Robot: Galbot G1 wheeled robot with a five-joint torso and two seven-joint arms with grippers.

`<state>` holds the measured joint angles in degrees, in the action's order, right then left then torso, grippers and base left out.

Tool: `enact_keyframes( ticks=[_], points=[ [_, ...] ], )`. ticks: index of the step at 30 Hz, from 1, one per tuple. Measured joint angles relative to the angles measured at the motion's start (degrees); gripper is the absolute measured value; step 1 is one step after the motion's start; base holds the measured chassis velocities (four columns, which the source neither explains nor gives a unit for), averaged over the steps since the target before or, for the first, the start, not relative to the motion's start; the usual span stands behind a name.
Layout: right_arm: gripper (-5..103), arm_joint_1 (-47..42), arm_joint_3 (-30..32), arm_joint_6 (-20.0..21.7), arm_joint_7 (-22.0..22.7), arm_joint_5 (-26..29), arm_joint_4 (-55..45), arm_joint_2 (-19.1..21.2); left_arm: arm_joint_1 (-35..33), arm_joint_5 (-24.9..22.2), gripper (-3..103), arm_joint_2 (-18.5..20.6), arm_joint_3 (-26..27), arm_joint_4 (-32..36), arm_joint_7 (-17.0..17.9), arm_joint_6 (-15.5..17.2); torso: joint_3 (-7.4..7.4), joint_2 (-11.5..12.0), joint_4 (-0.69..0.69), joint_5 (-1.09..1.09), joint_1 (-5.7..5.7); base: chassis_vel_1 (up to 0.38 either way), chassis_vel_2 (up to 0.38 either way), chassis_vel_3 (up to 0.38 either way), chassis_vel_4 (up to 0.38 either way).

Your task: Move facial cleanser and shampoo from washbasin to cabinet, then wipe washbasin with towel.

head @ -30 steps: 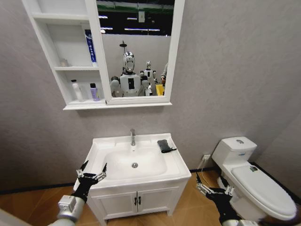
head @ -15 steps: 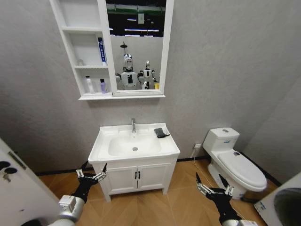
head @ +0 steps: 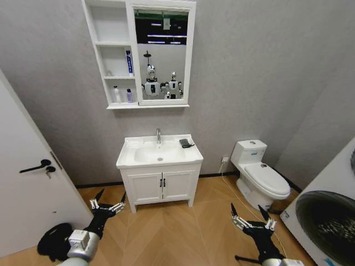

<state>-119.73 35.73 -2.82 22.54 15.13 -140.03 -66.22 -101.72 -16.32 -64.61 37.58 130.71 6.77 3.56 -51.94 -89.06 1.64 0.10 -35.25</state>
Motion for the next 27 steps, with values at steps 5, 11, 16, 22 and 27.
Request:
enact_keyframes(
  ticks=[5, 11, 16, 22, 27],
  points=[
    [100, -0.01, -0.01, 0.00, -0.01, 0.00, -0.01, 0.00, -0.01, 0.00, 100, 0.00, 0.01, 0.00, 0.01, 0.00, 0.03, -0.04, -0.01, -0.11, 0.06, 0.196, -0.106, -0.223, 0.226],
    [100, 0.01, 0.00, 0.00, 0.01, 0.00, 0.00, 0.00, 0.02, 0.00, 100, 0.00, 0.00, 0.00, 0.00, 0.00, 0.00, 0.00, 0.03, -0.09, -0.02, -0.022, -0.031, -0.062, 0.021],
    [100, 0.03, 0.00, 0.00, 0.00, 0.00, -0.01, 0.00, 0.02, 0.00, 100, 0.00, 0.00, 0.00, 0.01, 0.00, -0.02, 0.04, -0.01, -0.10, -0.10, -0.047, 0.087, 0.111, -0.019],
    [100, 0.01, 0.00, 0.00, 0.00, 0.00, 0.00, 0.00, 0.01, 0.00, 100, 0.00, 0.00, 0.00, 0.00, 0.00, 0.01, 0.01, 0.01, -0.12, -0.01, 0.053, 0.057, 0.020, 0.020],
    [100, 0.01, 0.00, -0.01, 0.00, 0.00, -0.01, 0.00, 0.01, 0.00, 100, 0.00, 0.00, 0.00, 0.00, 0.00, 0.01, 0.00, 0.01, -0.11, 0.00, 0.090, 0.041, 0.032, 0.082]
  ],
)
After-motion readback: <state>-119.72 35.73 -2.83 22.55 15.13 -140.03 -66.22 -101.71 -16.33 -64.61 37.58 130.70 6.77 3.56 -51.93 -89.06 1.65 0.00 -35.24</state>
